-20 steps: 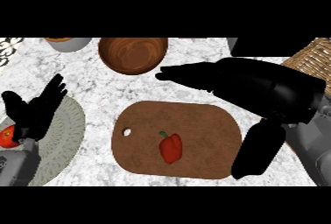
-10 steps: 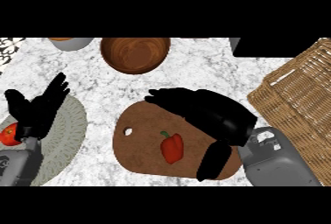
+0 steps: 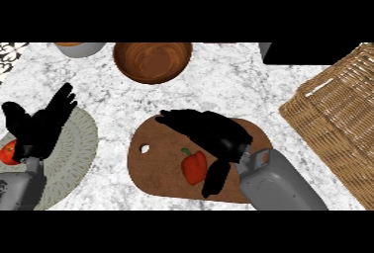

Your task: Pick the bell pepper from the cutting board and place it in the basket

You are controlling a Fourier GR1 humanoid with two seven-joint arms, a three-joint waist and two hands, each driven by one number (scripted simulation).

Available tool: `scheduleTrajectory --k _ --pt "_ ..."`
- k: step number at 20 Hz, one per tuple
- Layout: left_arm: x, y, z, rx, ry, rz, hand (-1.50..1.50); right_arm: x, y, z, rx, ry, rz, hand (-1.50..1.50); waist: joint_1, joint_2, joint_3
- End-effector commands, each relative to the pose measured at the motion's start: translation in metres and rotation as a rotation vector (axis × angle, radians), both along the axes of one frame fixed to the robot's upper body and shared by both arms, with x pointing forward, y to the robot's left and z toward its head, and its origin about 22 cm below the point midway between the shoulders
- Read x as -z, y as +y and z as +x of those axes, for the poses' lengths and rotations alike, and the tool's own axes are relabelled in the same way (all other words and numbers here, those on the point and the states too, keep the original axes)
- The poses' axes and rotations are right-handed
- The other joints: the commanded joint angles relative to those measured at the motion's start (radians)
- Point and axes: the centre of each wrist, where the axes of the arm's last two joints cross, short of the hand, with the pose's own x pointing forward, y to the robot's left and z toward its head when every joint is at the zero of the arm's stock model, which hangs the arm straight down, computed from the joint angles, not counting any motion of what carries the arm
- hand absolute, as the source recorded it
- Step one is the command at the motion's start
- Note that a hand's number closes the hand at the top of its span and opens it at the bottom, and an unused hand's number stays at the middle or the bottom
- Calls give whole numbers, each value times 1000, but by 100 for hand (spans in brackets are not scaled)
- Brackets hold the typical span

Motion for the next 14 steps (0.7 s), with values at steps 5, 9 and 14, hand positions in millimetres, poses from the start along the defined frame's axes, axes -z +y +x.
scheduleTrajectory --k 5,9,14 --pt "4 -18 5 -2 -6 4 0 46 15 3 -21 28 -139 -150 -3 0 0" --pt "4 6 6 -10 -5 -9 0 49 7 14 -22 -1 -109 -150 -2 0 0" --pt "9 -11 2 -11 -16 -2 0 42 -14 6 -51 19 -103 -150 -5 -1 0"
